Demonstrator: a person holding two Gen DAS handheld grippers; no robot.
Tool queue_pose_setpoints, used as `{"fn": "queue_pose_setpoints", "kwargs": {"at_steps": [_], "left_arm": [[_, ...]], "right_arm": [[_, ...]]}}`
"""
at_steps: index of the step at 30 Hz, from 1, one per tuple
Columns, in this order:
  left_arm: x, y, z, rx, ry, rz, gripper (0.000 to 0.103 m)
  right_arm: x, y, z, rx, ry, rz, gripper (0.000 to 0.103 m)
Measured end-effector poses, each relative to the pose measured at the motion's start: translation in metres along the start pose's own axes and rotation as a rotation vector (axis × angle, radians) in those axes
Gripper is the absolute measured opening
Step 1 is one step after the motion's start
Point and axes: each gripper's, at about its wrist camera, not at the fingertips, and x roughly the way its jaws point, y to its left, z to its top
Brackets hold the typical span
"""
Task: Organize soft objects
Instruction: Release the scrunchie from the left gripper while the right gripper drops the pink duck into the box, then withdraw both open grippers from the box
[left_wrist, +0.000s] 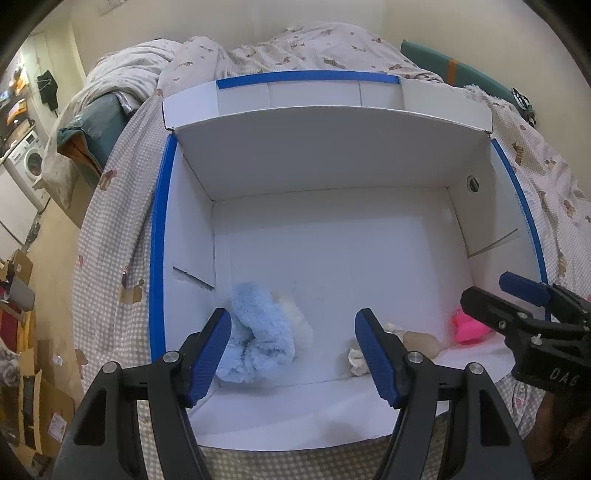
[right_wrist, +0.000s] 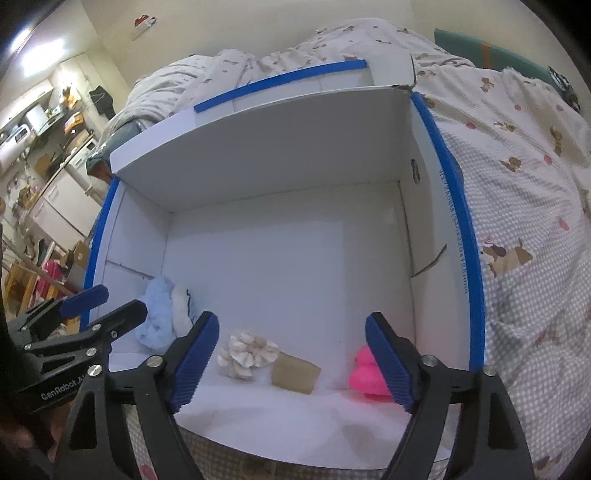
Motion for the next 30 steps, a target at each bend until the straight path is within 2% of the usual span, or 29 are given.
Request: {"fn": "queue_pose_setpoints", "kwargs": {"at_steps": [2, 8, 15, 25, 30], "left_arm": [[-0.001, 0.0, -0.001, 0.004, -0.005, 0.007, 0.067], [-0.001, 0.002, -0.005, -0.002, 0.002, 0.018, 0.067], [-0.025, 0.0, -0.021, 0.035, -0.048, 0.039, 0.067], [-0.054, 0.016, -0.049, 0.009, -0.093, 0.07, 0.067], [-0.064, 0.026, -0.066, -0.031, -0.087, 0.071, 0.067]], "right_arm": [[0.0, 0.001, 0.0, -0.001, -0.004, -0.012, 0.103], [-0.005, -0.005, 0.001, 0.034, -0.012, -0.006, 0.103], [-0.02, -0.006, -0.008, 0.028, -0.027, -0.024, 0.103], [-0.068, 0.002, -0.035, 0.022, -0.119, -0.01, 0.103], [-0.077, 0.0, -0.045, 0.03, -0.128, -0.029, 0.103]]}}
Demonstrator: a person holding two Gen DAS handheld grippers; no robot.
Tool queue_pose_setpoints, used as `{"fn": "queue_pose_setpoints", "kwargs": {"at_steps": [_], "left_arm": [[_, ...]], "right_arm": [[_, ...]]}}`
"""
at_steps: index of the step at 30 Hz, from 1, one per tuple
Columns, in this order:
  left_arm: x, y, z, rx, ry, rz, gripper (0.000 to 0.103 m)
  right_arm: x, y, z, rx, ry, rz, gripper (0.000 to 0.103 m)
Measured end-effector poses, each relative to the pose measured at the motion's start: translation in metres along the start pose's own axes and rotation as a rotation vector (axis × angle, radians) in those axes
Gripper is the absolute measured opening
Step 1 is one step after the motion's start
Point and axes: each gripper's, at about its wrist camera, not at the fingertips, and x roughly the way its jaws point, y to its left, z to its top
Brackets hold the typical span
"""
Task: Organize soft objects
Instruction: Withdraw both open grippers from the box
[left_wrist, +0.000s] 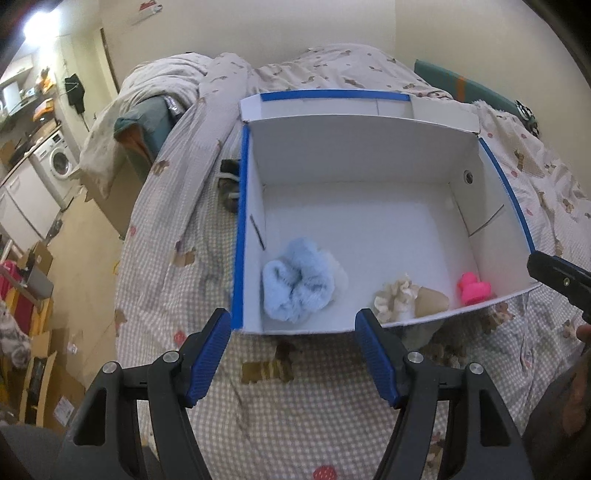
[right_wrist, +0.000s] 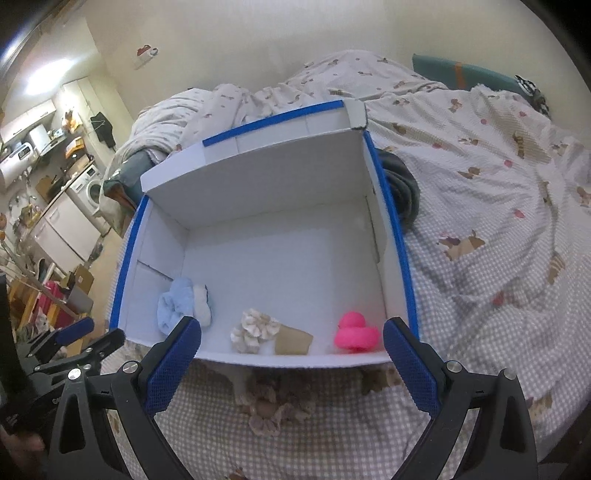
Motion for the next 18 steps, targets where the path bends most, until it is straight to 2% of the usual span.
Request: {"fn": "queue_pose_setpoints", "kwargs": {"at_steps": [9, 18], "left_arm": [[-0.007, 0.012, -0.027, -0.044, 0.009, 0.031, 0.067], [-0.001, 0.023, -0.033, -0.08, 0.028, 0.055, 0.067]], "right_arm": [[-0.004, -0.005, -0.019, 0.059, 0.038, 0.003, 0.103], [-0.001, -0.005, -0.027, 0.054, 0.065, -0.002, 0.103]]}}
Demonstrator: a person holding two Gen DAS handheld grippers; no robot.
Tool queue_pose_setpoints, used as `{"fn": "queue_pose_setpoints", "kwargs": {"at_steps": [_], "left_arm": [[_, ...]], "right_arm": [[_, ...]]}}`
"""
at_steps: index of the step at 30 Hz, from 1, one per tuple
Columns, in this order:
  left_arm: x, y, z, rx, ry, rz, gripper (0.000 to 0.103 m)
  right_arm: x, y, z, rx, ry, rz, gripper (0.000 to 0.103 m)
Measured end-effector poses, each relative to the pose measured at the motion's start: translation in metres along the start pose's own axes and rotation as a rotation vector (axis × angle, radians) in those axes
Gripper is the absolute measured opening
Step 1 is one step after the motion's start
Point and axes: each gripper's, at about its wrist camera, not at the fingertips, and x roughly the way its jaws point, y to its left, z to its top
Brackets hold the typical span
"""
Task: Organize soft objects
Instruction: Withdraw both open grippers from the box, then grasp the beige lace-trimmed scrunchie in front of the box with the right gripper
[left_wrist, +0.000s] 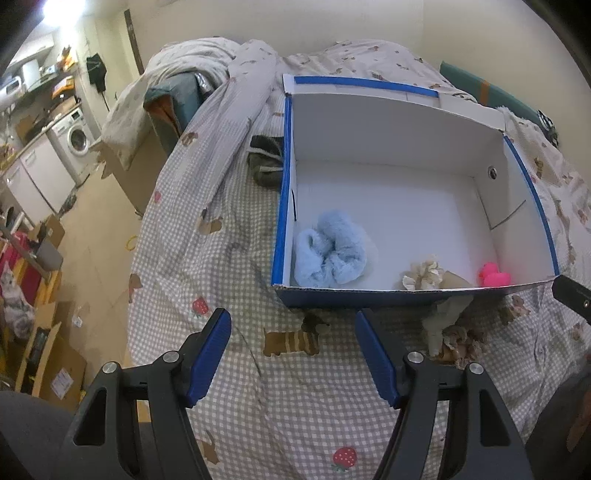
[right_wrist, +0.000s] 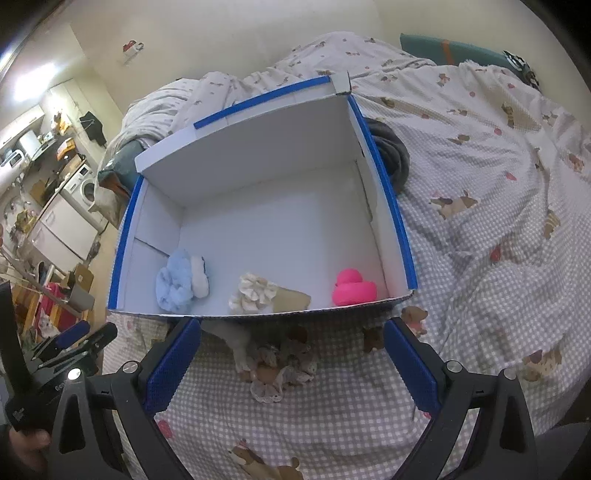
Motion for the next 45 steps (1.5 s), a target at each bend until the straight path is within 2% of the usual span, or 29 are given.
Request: {"fn": "queue_pose_setpoints", "kwargs": {"at_steps": [7, 12, 13, 14, 15, 17, 18, 20, 23, 28, 31, 32, 33, 36, 45], "left_arm": [[0.003, -0.003, -0.002, -0.014, 0.025, -0.025, 0.067], [0.008, -0.004, -0.003, -0.031, 0.051, -0.029, 0.067], [0.009, -0.003, -0.003, -0.047, 0.059, -0.039, 0.067], [0.011, -0.002, -0.004, -0.067, 0.071, -0.054, 0.067], [0.013, -0.002, -0.003, -0.077, 0.08, -0.061, 0.067], [0.02, -0.004, -0.004, -0.09, 0.109, -0.071, 0.067], [0.022, -0.005, -0.004, -0.091, 0.118, -0.074, 0.067], [0.025, -0.008, -0.005, -0.084, 0.132, -0.074, 0.067], [0.025, -0.01, -0.005, -0.071, 0.13, -0.072, 0.067], [0.024, -0.006, -0.005, -0.084, 0.134, -0.077, 0.067], [0.02, -0.009, -0.004, -0.068, 0.111, -0.084, 0.067], [0.018, -0.012, -0.003, -0.054, 0.101, -0.083, 0.067], [0.017, -0.015, -0.002, -0.04, 0.094, -0.083, 0.067], [0.019, -0.019, -0.003, -0.029, 0.105, -0.095, 0.067], [0.033, -0.016, -0.007, -0.062, 0.177, -0.124, 0.067]], "right_arm": [[0.003, -0.012, 0.0, 0.034, 0.054, -0.002, 0.103], [0.003, -0.026, -0.003, 0.067, 0.096, 0.035, 0.103], [0.004, -0.029, -0.004, 0.076, 0.1, 0.042, 0.099], [0.005, -0.032, -0.004, 0.09, 0.108, 0.056, 0.089], [0.008, -0.035, -0.004, 0.103, 0.121, 0.069, 0.087], [0.02, -0.038, -0.004, 0.13, 0.165, 0.09, 0.087], [0.031, -0.037, -0.006, 0.135, 0.215, 0.1, 0.087], [0.054, -0.029, -0.011, 0.098, 0.314, 0.066, 0.087], [0.078, -0.008, -0.017, -0.035, 0.371, -0.048, 0.087], [0.107, 0.0, -0.019, -0.068, 0.43, -0.069, 0.086], [0.124, 0.004, -0.022, -0.084, 0.472, -0.07, 0.061], [0.129, 0.006, -0.024, -0.098, 0.482, -0.071, 0.048], [0.131, 0.01, -0.027, -0.109, 0.49, -0.061, 0.043], [0.126, 0.02, -0.029, -0.149, 0.473, -0.041, 0.016], [0.081, 0.026, -0.023, -0.117, 0.349, 0.016, 0.01]]}}
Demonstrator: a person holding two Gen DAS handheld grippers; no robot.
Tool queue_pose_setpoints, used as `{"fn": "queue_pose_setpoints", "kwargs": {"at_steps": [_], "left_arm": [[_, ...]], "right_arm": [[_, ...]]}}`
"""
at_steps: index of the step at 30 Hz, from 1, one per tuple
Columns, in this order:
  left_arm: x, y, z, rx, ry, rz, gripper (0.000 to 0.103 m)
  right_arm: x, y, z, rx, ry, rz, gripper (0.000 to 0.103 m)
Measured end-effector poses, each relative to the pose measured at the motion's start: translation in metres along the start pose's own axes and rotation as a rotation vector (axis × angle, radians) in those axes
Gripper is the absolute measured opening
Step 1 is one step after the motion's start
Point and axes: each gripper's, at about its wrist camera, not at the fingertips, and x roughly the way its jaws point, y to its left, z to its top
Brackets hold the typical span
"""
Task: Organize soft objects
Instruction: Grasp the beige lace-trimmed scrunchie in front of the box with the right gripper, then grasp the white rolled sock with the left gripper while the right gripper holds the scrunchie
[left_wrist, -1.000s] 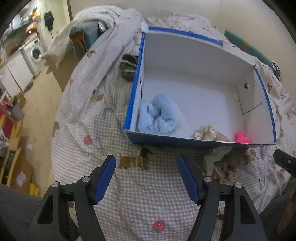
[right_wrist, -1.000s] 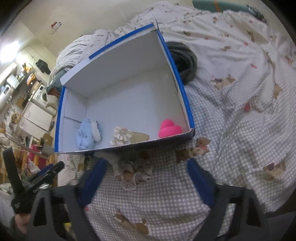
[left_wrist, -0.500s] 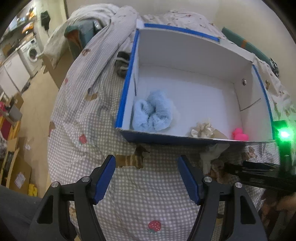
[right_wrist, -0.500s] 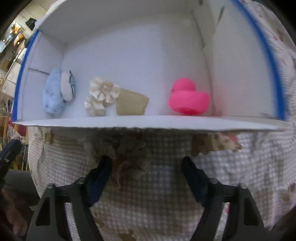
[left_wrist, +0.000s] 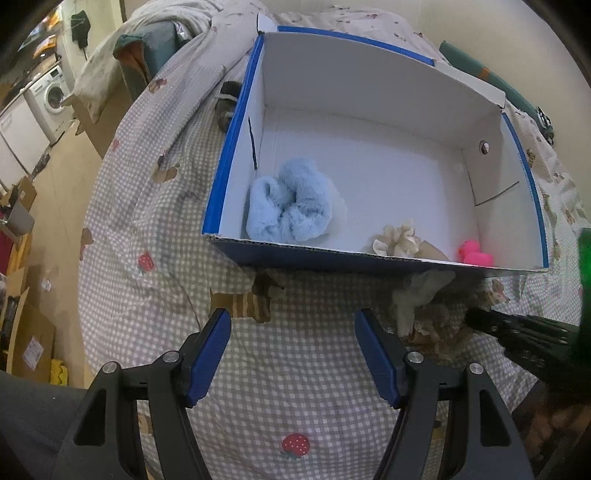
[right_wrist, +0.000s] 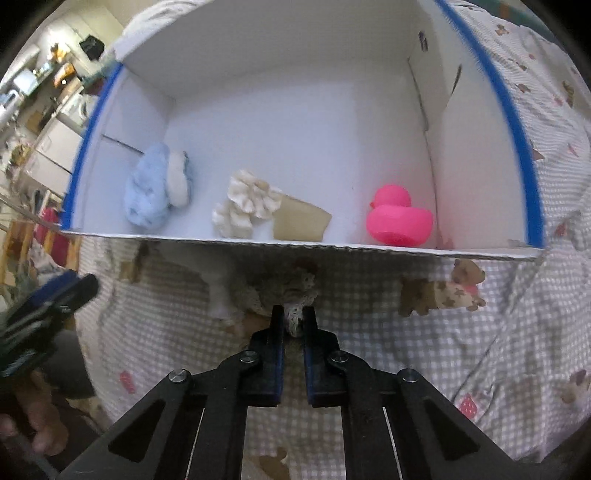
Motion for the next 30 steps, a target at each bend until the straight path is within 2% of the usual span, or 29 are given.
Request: {"fn": "queue_pose_setpoints", "kwargs": {"at_steps": [10, 12, 15, 18, 24, 27, 30], "left_arm": [[0.007, -0.012, -0.003, 0.048, 0.02, -0.005, 0.067], [0.009, -0.014, -0.003, 0.054, 0.027, -0.026, 0.067], [0.014, -0.023, -0.004, 0.085, 0.049, -0.064, 0.067], [0.024, -0.038, -0.003, 0.132, 0.06, -0.08, 0.067], [0.049, -0.07, 0.003, 0.199, 0.089, -0.152, 0.067], [0.057, -0.083, 0.007, 0.219, 0.113, -0.201, 0.067], [0.07, -0.095, 0.009, 0.262, 0.139, -0.185, 0.063]], "right_arm": [[-0.057, -0.014, -0.001, 0.038, -0.104, 0.042, 0.01], [-0.056, -0.019, -0.004, 0.06, -0.111, 0.037, 0.01], [-0.045, -0.037, -0.005, 0.162, -0.096, 0.087, 0.01], [-0.043, -0.053, -0.004, 0.218, -0.097, 0.097, 0.01], [-0.037, -0.058, 0.0, 0.219, -0.097, 0.102, 0.01], [-0.033, -0.059, 0.001, 0.222, -0.075, 0.138, 0.01], [-0.029, -0.054, 0.002, 0.208, -0.063, 0.151, 0.01]]}}
